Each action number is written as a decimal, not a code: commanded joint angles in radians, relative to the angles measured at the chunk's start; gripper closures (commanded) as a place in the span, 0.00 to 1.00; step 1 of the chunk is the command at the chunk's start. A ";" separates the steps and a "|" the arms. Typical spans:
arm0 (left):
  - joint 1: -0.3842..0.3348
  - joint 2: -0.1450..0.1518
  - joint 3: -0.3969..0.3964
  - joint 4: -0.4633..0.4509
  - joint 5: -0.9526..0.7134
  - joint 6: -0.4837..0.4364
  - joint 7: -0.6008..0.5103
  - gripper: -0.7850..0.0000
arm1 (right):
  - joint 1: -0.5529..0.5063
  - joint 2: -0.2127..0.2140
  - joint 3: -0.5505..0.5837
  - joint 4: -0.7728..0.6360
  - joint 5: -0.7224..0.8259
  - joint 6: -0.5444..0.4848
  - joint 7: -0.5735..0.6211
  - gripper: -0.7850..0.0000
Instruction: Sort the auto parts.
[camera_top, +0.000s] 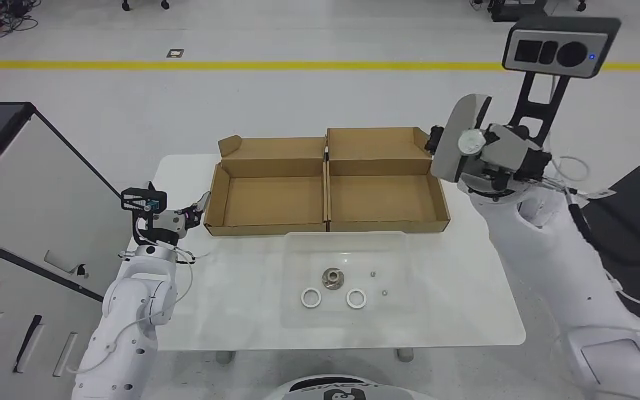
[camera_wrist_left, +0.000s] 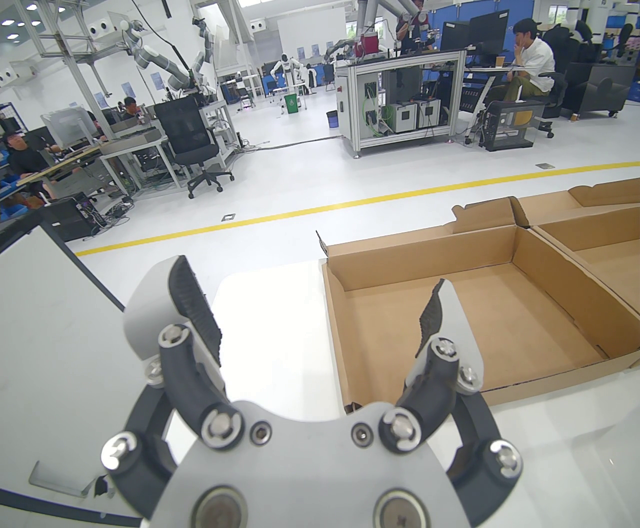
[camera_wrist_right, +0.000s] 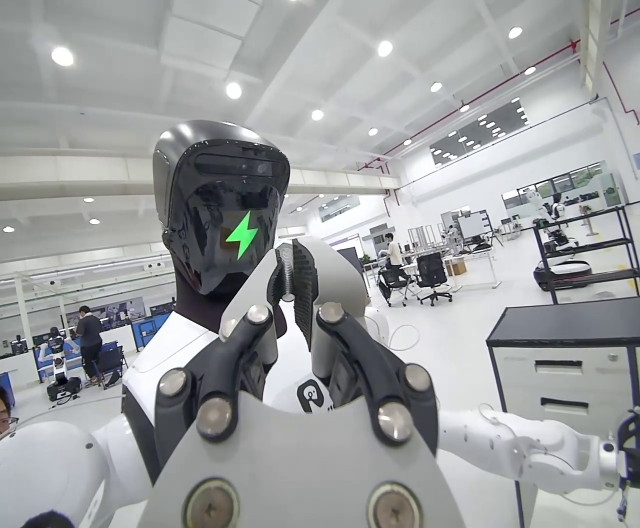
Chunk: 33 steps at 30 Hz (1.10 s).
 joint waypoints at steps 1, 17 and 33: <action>0.000 0.000 0.000 0.000 0.000 0.000 0.000 0.00 | 0.000 0.000 0.000 0.000 0.000 0.000 0.000 1.00; 0.000 0.000 0.000 0.000 0.000 0.000 0.000 0.00 | -0.009 0.007 0.053 0.014 -0.122 0.085 -0.006 1.00; 0.000 0.000 0.000 0.000 0.000 0.000 0.000 0.00 | 0.024 0.103 0.381 -0.013 -0.877 0.591 0.412 1.00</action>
